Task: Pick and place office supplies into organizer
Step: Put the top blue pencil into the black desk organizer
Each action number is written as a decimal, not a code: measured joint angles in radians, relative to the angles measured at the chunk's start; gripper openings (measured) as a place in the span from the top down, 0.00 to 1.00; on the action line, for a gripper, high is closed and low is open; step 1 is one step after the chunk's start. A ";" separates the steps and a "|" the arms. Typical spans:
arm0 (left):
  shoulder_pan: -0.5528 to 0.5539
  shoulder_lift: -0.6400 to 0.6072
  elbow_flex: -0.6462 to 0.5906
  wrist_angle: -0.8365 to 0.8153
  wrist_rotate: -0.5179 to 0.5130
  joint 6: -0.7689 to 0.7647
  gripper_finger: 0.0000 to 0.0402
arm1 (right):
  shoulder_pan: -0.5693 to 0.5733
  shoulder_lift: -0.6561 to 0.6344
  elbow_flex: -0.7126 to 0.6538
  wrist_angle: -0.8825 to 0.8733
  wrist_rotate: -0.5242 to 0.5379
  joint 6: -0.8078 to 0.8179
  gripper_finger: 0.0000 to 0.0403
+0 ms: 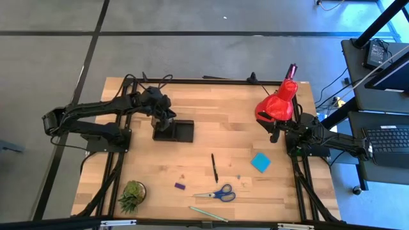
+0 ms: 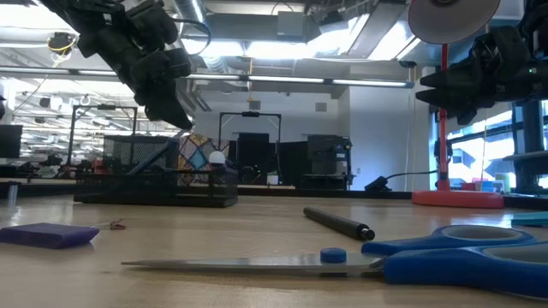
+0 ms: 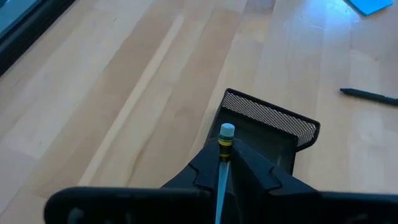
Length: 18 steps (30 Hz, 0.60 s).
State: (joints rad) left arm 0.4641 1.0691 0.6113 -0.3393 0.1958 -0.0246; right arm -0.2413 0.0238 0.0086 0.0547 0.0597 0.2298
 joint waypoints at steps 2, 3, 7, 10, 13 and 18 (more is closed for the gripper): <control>-0.002 0.000 0.000 0.000 0.000 0.002 0.92 | 0.000 0.000 0.000 0.000 0.000 -0.002 0.52; -0.002 0.000 0.000 0.000 0.000 0.007 0.91 | 0.000 0.000 0.000 0.000 0.000 -0.002 0.52; -0.003 0.003 -0.003 0.005 0.005 0.008 0.90 | 0.000 0.000 0.000 0.000 0.000 -0.002 0.52; -0.003 0.003 -0.004 0.011 0.006 0.008 0.90 | 0.000 0.000 0.000 0.000 0.000 -0.003 0.52; -0.003 0.003 -0.004 0.014 0.009 0.009 0.89 | 0.000 0.000 0.000 0.000 0.000 -0.003 0.52; -0.006 0.003 -0.004 0.022 0.017 0.011 0.82 | 0.000 0.000 0.000 0.000 0.000 -0.003 0.52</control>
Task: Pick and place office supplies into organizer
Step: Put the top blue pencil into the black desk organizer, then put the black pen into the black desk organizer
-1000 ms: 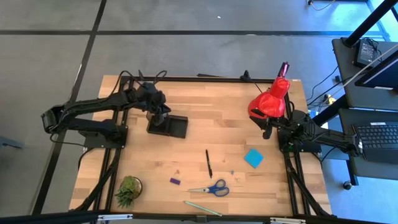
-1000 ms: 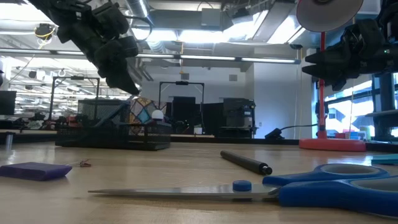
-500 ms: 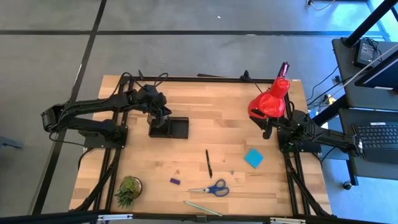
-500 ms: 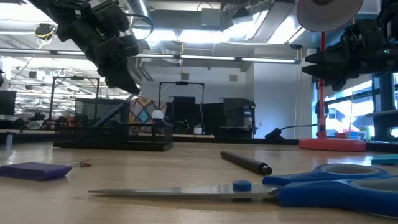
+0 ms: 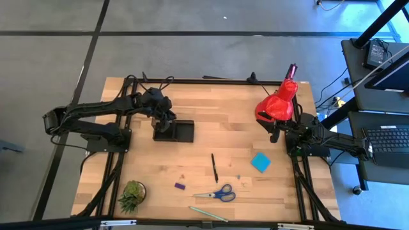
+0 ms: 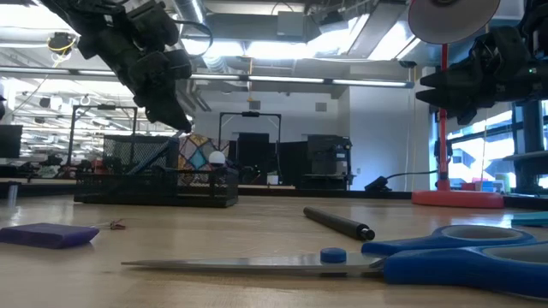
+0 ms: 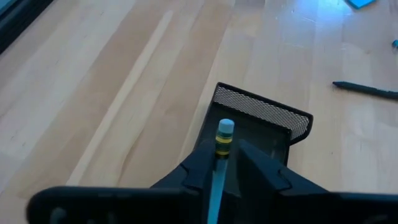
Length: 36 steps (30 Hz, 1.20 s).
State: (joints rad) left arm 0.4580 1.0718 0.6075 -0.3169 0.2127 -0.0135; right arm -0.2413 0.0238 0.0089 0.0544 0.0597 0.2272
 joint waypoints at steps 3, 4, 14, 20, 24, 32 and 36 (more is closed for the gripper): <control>0.000 0.000 0.000 0.000 0.000 0.000 0.77 | 0.000 0.000 0.000 0.000 0.000 0.000 0.52; 0.000 0.000 0.001 0.000 0.000 0.000 0.74 | 0.000 0.000 0.000 0.000 0.000 0.000 0.52; -0.005 -0.008 0.128 -0.138 -0.005 0.062 0.60 | 0.000 0.000 0.000 0.000 0.000 0.003 0.52; -0.058 -0.015 0.257 -0.225 -0.010 0.134 0.57 | 0.000 0.000 0.000 0.000 0.000 0.001 0.52; -0.159 -0.016 0.331 -0.216 -0.024 0.229 0.58 | 0.000 0.000 0.000 0.000 0.000 -0.001 0.52; -0.382 0.003 0.348 -0.155 -0.065 0.272 0.58 | 0.000 0.000 0.000 -0.006 0.000 -0.001 0.52; -0.498 0.064 0.348 -0.109 -0.083 0.302 0.60 | 0.000 0.000 0.000 -0.006 0.000 -0.001 0.52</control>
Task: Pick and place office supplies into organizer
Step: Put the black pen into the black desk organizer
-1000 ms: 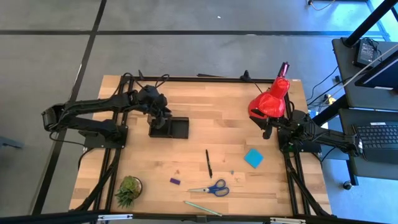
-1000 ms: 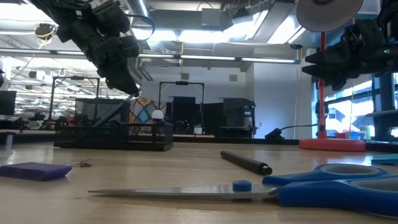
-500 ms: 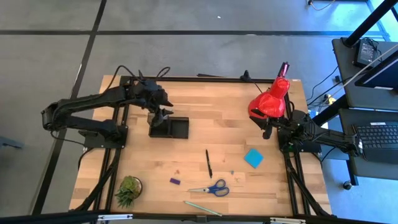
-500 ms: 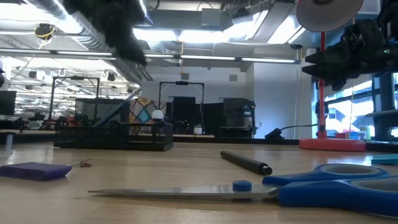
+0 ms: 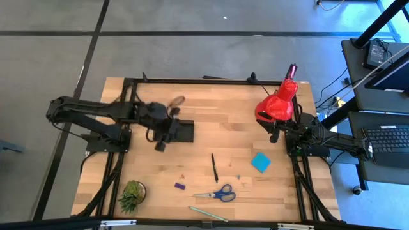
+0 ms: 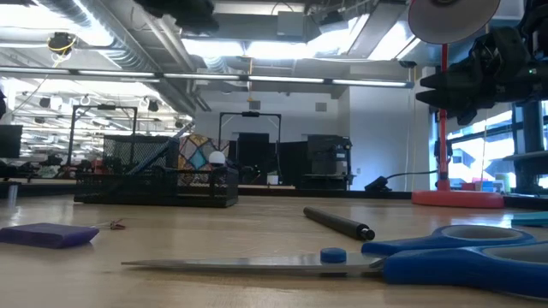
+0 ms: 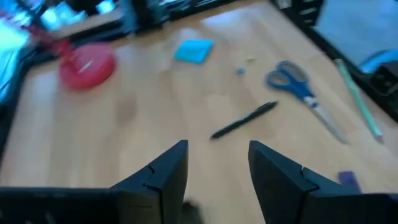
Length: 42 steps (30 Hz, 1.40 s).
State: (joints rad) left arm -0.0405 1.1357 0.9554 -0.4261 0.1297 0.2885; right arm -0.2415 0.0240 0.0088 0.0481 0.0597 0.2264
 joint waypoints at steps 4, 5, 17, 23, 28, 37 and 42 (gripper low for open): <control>-0.085 0.104 0.000 0.080 -0.003 0.006 0.61 | 0.000 0.000 0.000 -0.001 0.000 0.003 0.52; -0.099 0.131 0.000 0.094 -0.004 0.006 0.62 | 0.000 0.000 0.000 -0.001 0.000 0.003 0.52; -0.167 0.378 0.000 0.187 -0.050 0.013 0.64 | 0.005 0.000 0.000 0.022 -0.045 -0.022 0.52; -0.160 0.396 0.000 0.192 -0.077 0.006 0.66 | 0.072 0.020 0.003 0.084 -0.113 -0.116 0.52; -0.159 0.388 0.000 0.193 -0.122 0.002 0.67 | 0.137 0.111 0.050 0.081 -0.081 -0.170 0.52; -0.159 0.383 0.000 0.191 -0.128 -0.026 0.67 | 0.257 0.418 0.205 0.082 0.025 -0.161 0.52; -0.159 0.383 0.000 0.186 -0.138 -0.042 0.67 | 0.338 0.644 0.282 0.083 0.034 -0.092 0.52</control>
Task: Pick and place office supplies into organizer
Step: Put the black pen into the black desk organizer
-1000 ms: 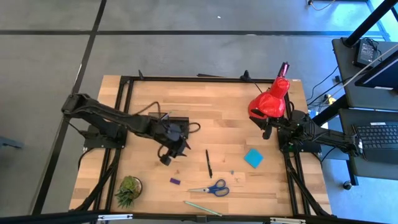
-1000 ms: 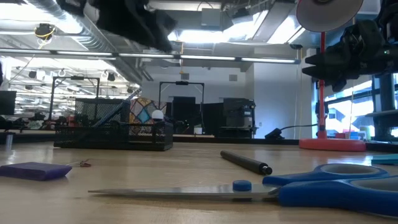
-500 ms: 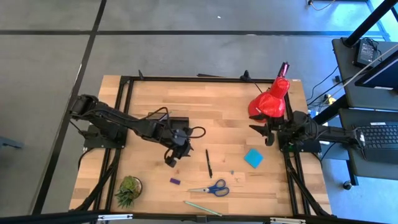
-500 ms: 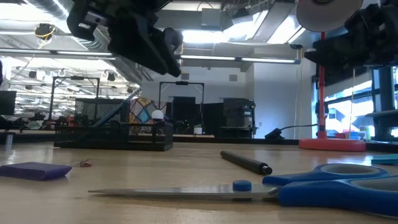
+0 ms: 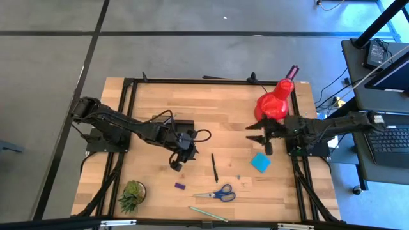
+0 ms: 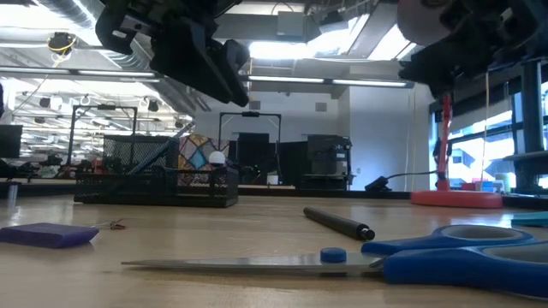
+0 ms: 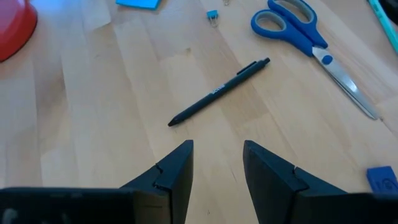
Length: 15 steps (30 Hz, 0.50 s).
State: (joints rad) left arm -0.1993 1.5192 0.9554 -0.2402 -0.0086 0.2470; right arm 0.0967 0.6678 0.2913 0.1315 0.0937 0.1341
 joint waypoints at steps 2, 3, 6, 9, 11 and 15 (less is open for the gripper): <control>-0.002 0.000 0.000 -0.003 0.000 0.000 0.67 | 0.034 0.083 0.031 -0.007 0.049 0.020 0.52; -0.002 0.000 0.000 -0.004 0.000 0.000 0.67 | 0.050 0.121 0.049 -0.005 0.078 0.021 0.52; -0.002 0.000 0.000 -0.007 0.000 0.000 0.67 | 0.091 0.228 0.108 -0.003 0.152 0.034 0.52; -0.002 0.000 0.000 -0.023 0.000 0.000 0.67 | 0.116 0.305 0.165 -0.001 0.174 0.041 0.52; -0.002 0.000 0.000 -0.030 0.000 -0.001 0.67 | 0.128 0.343 0.195 -0.001 0.175 0.044 0.52; -0.006 0.000 0.000 -0.036 0.000 -0.001 0.67 | 0.169 0.427 0.243 0.000 0.180 0.045 0.52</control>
State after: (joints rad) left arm -0.2053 1.5192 0.9554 -0.2763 -0.0090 0.2464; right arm 0.2652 1.0950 0.5342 0.1310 0.2735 0.1786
